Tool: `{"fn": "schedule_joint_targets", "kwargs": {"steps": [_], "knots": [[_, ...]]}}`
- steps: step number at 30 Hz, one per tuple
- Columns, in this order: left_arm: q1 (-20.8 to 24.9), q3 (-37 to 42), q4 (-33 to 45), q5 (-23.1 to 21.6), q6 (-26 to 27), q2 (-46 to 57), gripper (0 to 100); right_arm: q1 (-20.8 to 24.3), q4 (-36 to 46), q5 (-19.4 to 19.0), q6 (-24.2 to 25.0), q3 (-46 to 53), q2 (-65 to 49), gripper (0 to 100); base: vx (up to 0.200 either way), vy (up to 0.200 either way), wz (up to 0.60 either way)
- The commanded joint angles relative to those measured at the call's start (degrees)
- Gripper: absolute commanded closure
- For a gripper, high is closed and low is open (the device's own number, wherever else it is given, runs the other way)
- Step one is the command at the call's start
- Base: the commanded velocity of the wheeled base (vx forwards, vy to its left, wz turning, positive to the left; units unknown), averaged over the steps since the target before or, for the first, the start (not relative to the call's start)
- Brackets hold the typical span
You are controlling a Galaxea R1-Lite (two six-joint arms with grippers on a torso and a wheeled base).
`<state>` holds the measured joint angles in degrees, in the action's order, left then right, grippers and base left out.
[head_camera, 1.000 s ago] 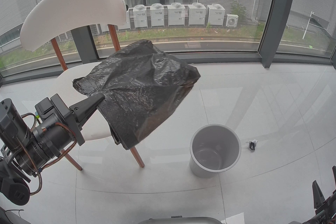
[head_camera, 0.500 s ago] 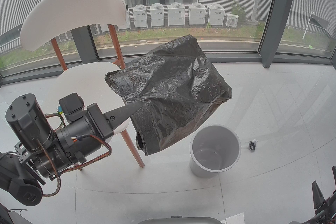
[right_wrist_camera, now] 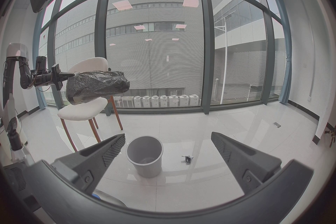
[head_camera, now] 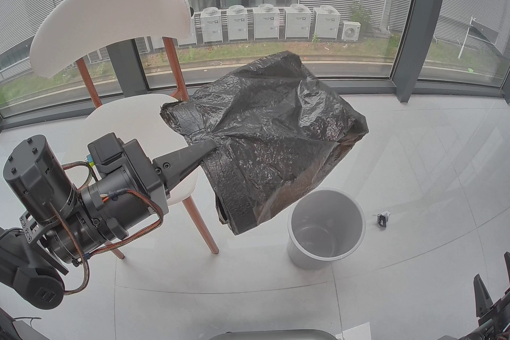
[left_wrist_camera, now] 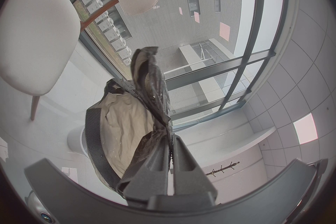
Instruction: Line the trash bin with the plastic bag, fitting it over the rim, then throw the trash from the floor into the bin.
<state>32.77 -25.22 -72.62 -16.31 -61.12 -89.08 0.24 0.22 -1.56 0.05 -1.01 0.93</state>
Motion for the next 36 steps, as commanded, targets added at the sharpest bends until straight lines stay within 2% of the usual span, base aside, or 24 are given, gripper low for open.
{"fn": "schedule_joint_targets", "kwargs": {"steps": [1, 20, 22, 24, 26, 36], "knots": [[-0.07, 0.0, -0.07, -0.04, -0.05, 0.04, 100, 0.11, 0.04, -0.02, 0.04, 1.01, -0.66, 0, 0.0, -0.2, 0.0], [-0.07, 0.0, -0.07, -0.04, 0.39, -0.4, 100, 0.11, -0.04, -0.02, 0.04, 1.01, -0.66, 0, 0.0, -0.2, 0.0], [-0.07, 0.0, -0.07, 0.23, 1.8, -0.57, 100, 0.11, -0.04, -0.02, 0.39, 1.01, -0.66, 0, 0.0, -0.2, 0.0], [-0.07, 0.09, -0.07, 0.23, 3.73, -0.66, 100, 0.11, -0.04, -0.02, 0.39, 1.01, -0.66, 0, 0.0, 0.0, 0.0], [0.01, 0.17, 0.29, 0.23, 7.95, -1.1, 100, 0.11, -0.04, -0.02, 0.39, 1.01, -0.66, 0, 0.0, 0.0, 0.0], [0.01, 0.17, 0.29, 0.31, 8.3, -1.54, 100, 0.02, 0.04, 0.07, 0.3, 1.01, -0.66, 0, 0.0, 0.0, 0.0]]}}
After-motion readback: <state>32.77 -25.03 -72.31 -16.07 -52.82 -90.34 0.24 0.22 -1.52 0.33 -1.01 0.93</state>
